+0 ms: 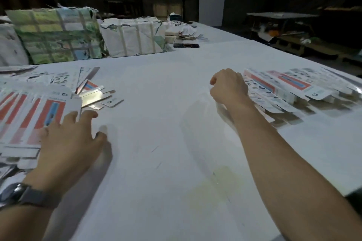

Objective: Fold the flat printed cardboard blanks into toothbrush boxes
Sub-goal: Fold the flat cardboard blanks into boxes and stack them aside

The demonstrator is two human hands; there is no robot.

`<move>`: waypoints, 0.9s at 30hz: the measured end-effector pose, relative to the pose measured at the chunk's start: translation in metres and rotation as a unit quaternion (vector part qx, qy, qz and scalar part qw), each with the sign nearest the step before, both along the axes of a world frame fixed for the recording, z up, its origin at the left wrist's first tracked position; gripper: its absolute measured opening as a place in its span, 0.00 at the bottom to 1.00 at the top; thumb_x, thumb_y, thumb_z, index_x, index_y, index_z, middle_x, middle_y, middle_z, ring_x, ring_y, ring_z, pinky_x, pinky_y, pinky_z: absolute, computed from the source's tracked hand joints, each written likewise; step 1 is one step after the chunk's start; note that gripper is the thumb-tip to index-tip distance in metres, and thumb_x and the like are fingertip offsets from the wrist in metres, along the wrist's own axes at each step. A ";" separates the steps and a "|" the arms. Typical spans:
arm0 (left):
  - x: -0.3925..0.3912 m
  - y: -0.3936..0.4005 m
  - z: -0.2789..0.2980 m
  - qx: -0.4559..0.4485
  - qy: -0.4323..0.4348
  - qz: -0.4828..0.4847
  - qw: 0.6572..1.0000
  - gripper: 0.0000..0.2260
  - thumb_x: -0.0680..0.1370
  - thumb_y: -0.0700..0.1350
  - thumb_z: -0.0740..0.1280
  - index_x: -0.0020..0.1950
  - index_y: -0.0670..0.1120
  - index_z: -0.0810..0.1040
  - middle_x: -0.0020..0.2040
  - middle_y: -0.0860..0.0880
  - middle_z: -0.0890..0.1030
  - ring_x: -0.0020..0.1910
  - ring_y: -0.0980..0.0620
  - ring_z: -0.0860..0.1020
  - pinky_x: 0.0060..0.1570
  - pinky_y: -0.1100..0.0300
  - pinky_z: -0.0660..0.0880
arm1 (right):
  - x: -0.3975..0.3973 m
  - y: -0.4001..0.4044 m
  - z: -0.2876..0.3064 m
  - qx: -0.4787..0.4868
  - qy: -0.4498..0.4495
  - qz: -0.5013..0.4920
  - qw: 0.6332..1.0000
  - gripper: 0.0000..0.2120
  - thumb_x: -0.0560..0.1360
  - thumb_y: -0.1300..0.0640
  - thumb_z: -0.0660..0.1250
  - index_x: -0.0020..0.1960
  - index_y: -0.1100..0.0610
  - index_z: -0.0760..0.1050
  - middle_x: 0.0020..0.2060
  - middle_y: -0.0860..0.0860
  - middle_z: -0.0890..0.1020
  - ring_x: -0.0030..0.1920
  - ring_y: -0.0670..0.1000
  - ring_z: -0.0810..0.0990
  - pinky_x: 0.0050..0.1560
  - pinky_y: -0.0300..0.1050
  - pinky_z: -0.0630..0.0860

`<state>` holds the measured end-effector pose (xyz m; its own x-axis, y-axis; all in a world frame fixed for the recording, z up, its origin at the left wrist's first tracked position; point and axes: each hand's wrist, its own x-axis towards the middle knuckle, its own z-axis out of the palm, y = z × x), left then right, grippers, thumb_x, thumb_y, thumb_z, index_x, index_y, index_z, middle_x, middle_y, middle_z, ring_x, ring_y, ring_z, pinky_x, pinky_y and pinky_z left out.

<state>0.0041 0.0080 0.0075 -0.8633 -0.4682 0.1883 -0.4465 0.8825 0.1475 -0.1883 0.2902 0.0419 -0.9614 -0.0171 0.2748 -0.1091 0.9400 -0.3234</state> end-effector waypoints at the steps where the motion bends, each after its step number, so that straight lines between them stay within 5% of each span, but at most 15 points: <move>1: 0.001 -0.001 -0.001 -0.012 -0.018 0.003 1.000 0.21 0.80 0.55 0.62 0.72 0.52 0.69 0.71 0.39 0.70 0.69 0.32 0.67 0.66 0.35 0.66 | 0.004 -0.006 0.001 -0.005 0.009 0.023 1.000 0.16 0.76 0.62 0.64 0.61 0.51 0.79 0.61 0.52 0.75 0.64 0.58 0.70 0.48 0.48 0.66; 7: 0.000 0.002 0.001 -0.041 -0.043 -0.004 0.998 0.20 0.81 0.51 0.59 0.73 0.52 0.66 0.76 0.38 0.60 0.71 0.31 0.63 0.67 0.38 0.67 | 0.049 -0.062 -0.002 -0.078 0.049 0.231 0.969 0.10 0.76 0.55 0.66 0.55 0.46 0.81 0.48 0.44 0.77 0.50 0.49 0.74 0.47 0.43 0.66; 12: 0.002 0.000 0.007 -0.088 -0.089 0.064 0.990 0.18 0.79 0.55 0.57 0.70 0.57 0.65 0.75 0.44 0.62 0.72 0.33 0.60 0.62 0.35 0.64 | 0.089 -0.094 -0.015 -0.090 0.020 0.351 0.932 0.09 0.75 0.53 0.67 0.54 0.46 0.81 0.45 0.43 0.79 0.44 0.47 0.74 0.50 0.45 0.73; 16: 0.006 -0.001 0.008 -0.069 -0.061 0.033 0.995 0.17 0.77 0.47 0.58 0.66 0.53 0.68 0.60 0.47 0.76 0.59 0.39 0.74 0.58 0.41 0.68 | 0.098 -0.101 -0.022 -0.080 0.003 0.382 0.921 0.09 0.75 0.52 0.67 0.54 0.46 0.81 0.44 0.43 0.79 0.43 0.45 0.74 0.52 0.46 0.75; 20: 0.002 0.006 0.008 -0.085 -0.044 0.015 0.995 0.19 0.76 0.39 0.62 0.65 0.52 0.66 0.44 0.50 0.73 0.44 0.43 0.76 0.45 0.50 0.72 | 0.098 -0.101 -0.023 -0.092 0.004 0.382 0.920 0.08 0.75 0.53 0.67 0.53 0.45 0.81 0.43 0.43 0.80 0.43 0.46 0.74 0.52 0.47 0.76; 22: 0.001 0.008 0.009 -0.083 -0.051 0.017 0.995 0.19 0.77 0.41 0.62 0.66 0.53 0.64 0.49 0.49 0.74 0.49 0.41 0.75 0.51 0.45 0.70 | 0.096 -0.101 -0.024 -0.094 0.003 0.379 0.921 0.08 0.75 0.53 0.67 0.52 0.45 0.81 0.43 0.43 0.79 0.44 0.46 0.75 0.52 0.47 0.76; 25: 0.005 0.000 0.011 -0.073 -0.063 0.053 0.994 0.19 0.78 0.51 0.61 0.69 0.56 0.65 0.70 0.46 0.68 0.65 0.34 0.67 0.61 0.37 0.65 | 0.095 -0.101 -0.025 -0.093 0.002 0.379 0.921 0.08 0.75 0.53 0.67 0.52 0.45 0.81 0.42 0.42 0.79 0.44 0.46 0.75 0.52 0.48 0.76; 27: 0.008 -0.008 0.010 -0.057 -0.053 0.062 0.995 0.21 0.77 0.54 0.64 0.69 0.56 0.65 0.69 0.45 0.67 0.65 0.33 0.67 0.62 0.39 0.65 | 0.095 -0.102 -0.026 -0.092 0.003 0.377 0.921 0.08 0.75 0.53 0.67 0.52 0.45 0.81 0.41 0.42 0.78 0.44 0.46 0.75 0.52 0.48 0.76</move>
<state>0.0120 -0.0001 0.0177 -0.8184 -0.5530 0.1561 -0.5604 0.8282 -0.0043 -0.0928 0.1882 0.0155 -0.6933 -0.6331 0.3443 -0.7114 0.5250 -0.4672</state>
